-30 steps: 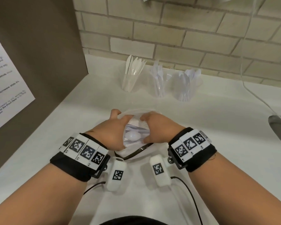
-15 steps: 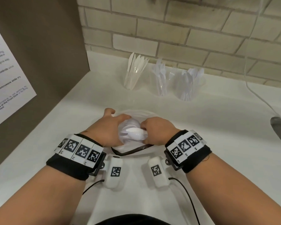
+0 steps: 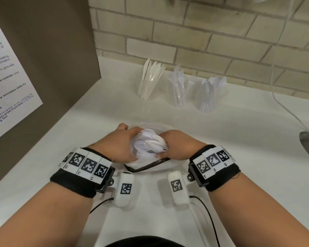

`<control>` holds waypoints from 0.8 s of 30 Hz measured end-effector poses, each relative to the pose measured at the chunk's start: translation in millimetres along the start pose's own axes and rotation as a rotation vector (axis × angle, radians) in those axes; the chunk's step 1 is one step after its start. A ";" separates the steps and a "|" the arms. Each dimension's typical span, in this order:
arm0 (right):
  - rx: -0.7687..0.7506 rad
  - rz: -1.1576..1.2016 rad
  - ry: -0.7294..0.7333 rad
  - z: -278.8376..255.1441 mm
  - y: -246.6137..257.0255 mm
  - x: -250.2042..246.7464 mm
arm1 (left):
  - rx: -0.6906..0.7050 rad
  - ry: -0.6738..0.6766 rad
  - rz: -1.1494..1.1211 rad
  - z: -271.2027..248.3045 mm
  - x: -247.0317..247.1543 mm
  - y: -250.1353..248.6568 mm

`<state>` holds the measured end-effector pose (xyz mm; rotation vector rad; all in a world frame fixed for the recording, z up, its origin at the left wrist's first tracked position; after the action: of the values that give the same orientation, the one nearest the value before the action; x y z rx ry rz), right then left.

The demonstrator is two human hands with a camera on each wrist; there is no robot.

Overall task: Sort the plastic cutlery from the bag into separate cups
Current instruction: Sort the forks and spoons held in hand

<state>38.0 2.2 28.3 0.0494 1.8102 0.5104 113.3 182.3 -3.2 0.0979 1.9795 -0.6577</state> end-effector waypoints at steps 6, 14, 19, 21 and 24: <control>-0.014 0.221 -0.085 -6.9 -0.3 -3.4 | 0.078 -0.025 0.036 3.3 4.7 -5.6; -0.041 0.243 -0.260 -14.3 2.8 -7.4 | 0.094 -0.029 0.087 0.5 -1.9 -8.5; -0.029 0.551 -0.549 -16.2 -0.5 -11.2 | 0.016 -0.021 0.086 -4.0 -7.8 -13.9; -0.045 0.781 -0.648 -16.7 1.0 -14.6 | 0.006 0.004 0.102 -6.5 -10.7 -16.1; -0.067 1.164 -0.767 -16.1 3.1 -25.0 | 0.021 0.117 -0.043 -15.7 -27.2 -14.8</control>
<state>30.0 -7.4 55.5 1.1364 0.8532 1.1550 109.1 183.0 31.2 0.1092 2.0925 -0.7152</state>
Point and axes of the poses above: each hand's wrist, its own z-axis towards the middle knuckle, its own x-axis out of the palm, y = z × x, the point moved 1 cm from there along z, towards the middle knuckle, and after that the axes turned 12 degrees about -x, right-handed, at the moved point
